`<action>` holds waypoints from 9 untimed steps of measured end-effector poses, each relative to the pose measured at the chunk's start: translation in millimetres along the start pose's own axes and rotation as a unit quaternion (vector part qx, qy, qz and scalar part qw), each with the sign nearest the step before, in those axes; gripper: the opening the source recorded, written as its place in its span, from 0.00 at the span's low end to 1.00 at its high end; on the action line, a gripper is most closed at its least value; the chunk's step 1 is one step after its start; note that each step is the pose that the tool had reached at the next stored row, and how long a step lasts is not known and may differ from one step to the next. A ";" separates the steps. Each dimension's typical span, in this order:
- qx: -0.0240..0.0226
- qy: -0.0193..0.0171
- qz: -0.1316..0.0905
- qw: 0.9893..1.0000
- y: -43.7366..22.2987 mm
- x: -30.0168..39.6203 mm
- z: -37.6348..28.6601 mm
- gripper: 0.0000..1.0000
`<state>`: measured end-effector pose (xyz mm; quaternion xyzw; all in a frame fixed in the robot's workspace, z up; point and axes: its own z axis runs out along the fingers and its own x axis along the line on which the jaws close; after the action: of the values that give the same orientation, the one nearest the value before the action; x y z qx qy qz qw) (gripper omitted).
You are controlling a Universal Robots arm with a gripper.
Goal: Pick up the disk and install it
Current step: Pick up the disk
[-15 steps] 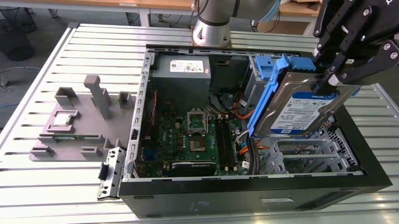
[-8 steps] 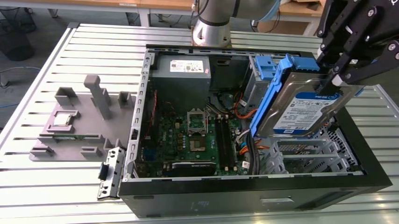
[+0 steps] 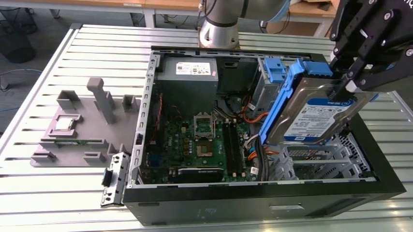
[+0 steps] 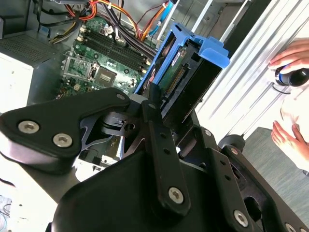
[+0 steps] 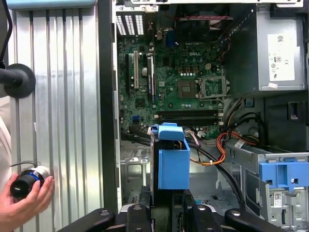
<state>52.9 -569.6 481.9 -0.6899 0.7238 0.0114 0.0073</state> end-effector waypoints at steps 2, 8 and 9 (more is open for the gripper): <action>0.000 0.000 0.000 1.000 -0.1 0.9 0.0 0.35; 0.000 0.000 0.000 1.000 -0.4 0.9 0.0 0.35; 0.000 0.000 0.000 1.000 -1.0 0.9 0.1 0.35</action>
<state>53.9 -570.6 481.8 -0.6900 0.7237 0.0113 0.0073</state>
